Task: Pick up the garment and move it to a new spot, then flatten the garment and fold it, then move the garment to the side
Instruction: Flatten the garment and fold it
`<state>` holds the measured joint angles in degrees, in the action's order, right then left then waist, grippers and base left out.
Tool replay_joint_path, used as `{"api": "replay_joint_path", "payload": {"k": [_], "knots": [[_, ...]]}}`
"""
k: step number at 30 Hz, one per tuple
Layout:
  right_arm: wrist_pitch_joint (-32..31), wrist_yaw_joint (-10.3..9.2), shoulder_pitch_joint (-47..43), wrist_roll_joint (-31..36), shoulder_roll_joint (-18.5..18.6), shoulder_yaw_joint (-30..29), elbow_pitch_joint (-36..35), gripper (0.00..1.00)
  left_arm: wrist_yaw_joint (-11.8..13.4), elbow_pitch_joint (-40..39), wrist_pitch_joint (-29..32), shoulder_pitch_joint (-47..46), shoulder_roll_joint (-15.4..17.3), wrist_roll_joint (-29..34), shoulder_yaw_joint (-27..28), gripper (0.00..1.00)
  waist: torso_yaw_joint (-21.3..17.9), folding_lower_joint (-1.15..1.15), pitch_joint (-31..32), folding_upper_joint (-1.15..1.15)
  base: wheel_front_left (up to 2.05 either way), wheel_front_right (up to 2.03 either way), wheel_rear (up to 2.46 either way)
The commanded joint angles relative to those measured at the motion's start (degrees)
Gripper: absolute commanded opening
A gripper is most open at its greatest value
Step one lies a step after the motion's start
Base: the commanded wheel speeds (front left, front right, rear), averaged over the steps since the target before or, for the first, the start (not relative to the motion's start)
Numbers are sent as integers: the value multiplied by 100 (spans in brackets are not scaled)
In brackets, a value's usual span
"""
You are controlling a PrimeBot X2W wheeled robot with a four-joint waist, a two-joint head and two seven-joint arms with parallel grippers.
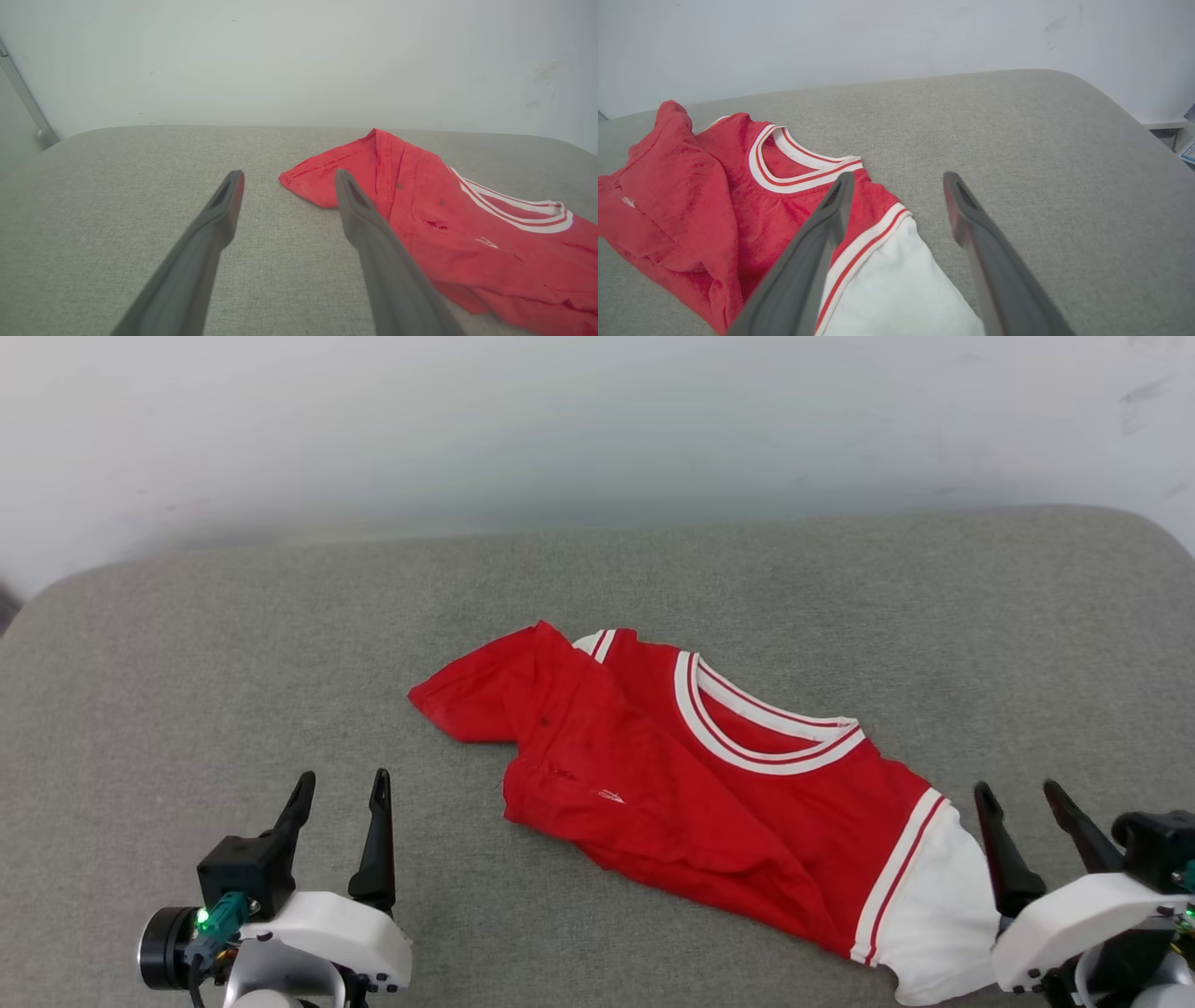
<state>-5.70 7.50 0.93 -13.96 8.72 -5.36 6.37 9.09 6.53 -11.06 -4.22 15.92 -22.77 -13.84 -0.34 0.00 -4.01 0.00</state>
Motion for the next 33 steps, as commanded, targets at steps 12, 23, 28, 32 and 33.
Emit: {"api": "replay_joint_path", "payload": {"k": [12, 23, 28, 32, 33], "knots": [[570, -3, 33, 389, -379, 824, -961, 100, -395, 88, 1295, -869, 219, -192, -358, 100, -345, 0, -108, 0, 0, 0, 0], [608, -2, 331, 240, -505, 989, -1010, 100, -1042, 935, 3246, -2251, 377, -731, -671, 100, -932, 0, -860, 0, 0, 0, 0], [763, -2, 440, 170, -530, 1001, -877, 100, -1234, 1182, 3799, -2521, 452, -895, -785, 100, -1060, 0, -1097, 0, 0, 0, 0], [856, -2, 514, 130, -549, 992, -765, 100, -1400, 1226, 4029, -2631, 482, -1026, -897, 44, -1090, 0, -1208, 0, 0, 0, 0], [881, -2, 531, 125, -552, 990, -738, 100, -1424, 1214, 4017, -2646, 493, -1021, -916, 9, -1089, 0, -1223, 0, 0, 0, 0]]}}
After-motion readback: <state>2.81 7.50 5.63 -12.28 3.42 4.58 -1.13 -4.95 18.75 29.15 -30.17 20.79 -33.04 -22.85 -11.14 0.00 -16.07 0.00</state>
